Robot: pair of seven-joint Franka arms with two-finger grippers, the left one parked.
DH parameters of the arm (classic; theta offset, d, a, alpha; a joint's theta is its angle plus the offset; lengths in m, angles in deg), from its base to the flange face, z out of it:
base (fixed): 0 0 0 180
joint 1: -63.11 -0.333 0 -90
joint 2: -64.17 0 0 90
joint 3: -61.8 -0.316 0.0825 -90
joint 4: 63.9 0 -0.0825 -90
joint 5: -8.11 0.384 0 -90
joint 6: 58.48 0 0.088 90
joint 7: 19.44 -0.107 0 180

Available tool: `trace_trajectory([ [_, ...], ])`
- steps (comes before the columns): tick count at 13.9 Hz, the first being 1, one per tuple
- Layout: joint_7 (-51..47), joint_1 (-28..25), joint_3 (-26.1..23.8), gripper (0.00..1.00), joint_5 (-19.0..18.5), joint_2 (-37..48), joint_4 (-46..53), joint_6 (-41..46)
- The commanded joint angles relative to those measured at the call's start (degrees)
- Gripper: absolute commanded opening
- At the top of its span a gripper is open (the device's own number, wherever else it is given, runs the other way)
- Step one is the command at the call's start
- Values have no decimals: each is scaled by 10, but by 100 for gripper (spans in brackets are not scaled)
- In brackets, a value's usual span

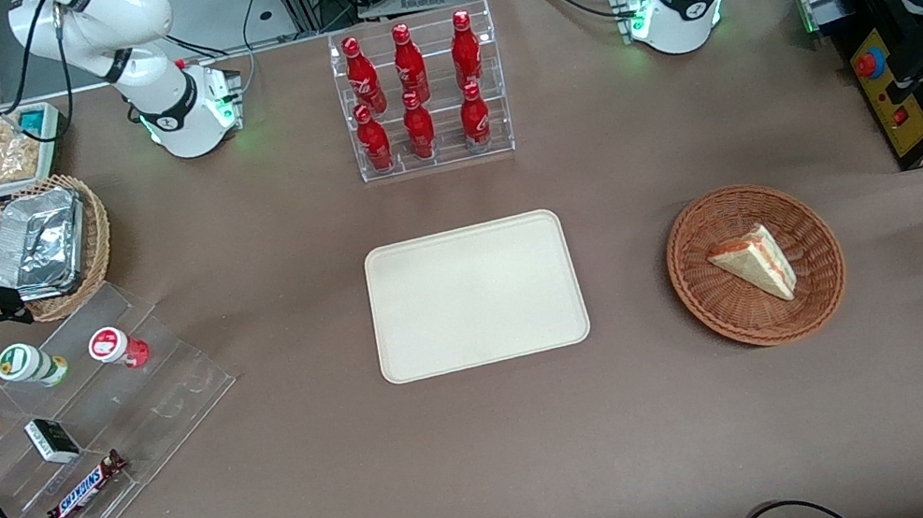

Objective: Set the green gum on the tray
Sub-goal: 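Move the right gripper down over the green-labelled gum container on the stand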

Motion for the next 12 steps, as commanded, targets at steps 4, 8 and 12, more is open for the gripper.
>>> trace_trajectory([
  [4,180,43,-1,100,-5,45,-122,-140],
  [8,218,57,-1,100,-5,39,-162,-207],
  [12,222,63,-1,100,-3,27,-188,-260],
])
